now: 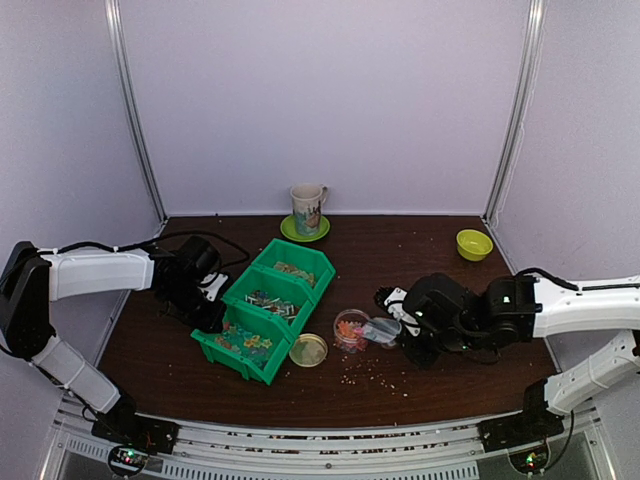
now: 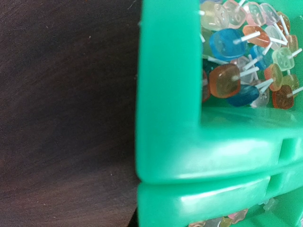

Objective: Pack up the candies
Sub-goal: Place the fake candies in the packing box.

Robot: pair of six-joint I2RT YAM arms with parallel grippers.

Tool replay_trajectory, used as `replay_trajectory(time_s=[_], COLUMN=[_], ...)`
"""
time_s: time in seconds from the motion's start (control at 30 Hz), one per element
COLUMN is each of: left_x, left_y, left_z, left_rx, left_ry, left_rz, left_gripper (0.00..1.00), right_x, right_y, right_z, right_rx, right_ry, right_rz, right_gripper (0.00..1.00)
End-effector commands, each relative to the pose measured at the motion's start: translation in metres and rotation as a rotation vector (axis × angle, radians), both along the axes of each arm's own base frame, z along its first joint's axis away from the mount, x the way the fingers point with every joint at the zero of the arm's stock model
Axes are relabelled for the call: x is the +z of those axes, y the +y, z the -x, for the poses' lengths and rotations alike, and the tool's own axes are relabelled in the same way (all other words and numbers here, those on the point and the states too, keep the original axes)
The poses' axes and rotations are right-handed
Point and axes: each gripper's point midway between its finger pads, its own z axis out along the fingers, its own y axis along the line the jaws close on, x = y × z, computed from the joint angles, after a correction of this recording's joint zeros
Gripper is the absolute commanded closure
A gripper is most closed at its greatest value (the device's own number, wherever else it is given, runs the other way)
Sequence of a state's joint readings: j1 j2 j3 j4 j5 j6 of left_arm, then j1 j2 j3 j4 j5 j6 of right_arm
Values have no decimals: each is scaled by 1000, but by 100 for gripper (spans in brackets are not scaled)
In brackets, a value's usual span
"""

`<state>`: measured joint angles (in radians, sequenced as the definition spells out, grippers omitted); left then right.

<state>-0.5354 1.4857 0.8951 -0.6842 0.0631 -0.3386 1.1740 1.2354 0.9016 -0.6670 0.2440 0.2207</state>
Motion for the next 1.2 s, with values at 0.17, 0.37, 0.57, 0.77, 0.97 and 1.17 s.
replay_trajectory(time_s=[0.17, 0.37, 0.57, 0.77, 0.97, 1.17], left_x=[40, 37, 31, 25, 17, 7], left_y=[-17, -15, -14, -13, -12, -11], left_z=[-37, -36, -35, -32, -29, -25], left_rx=[17, 22, 19, 15, 11, 6], left_ry=[-157, -149, -127, -104, -72, -33], left_rz=[90, 76, 63, 53, 37, 16], left_gripper=[100, 100, 100, 99, 95, 92], right_x=[9, 17, 22, 26, 36, 45], right_y=[-1, -4, -4, -2, 6, 13], right_z=[6, 8, 9, 8, 1, -8], right_rx=[34, 43, 59, 71, 78, 112], right_ry=[26, 33, 39, 33, -16, -137], right_rz=[57, 81, 103, 113, 68, -22], right_gripper=[100, 100, 100, 100, 100, 100])
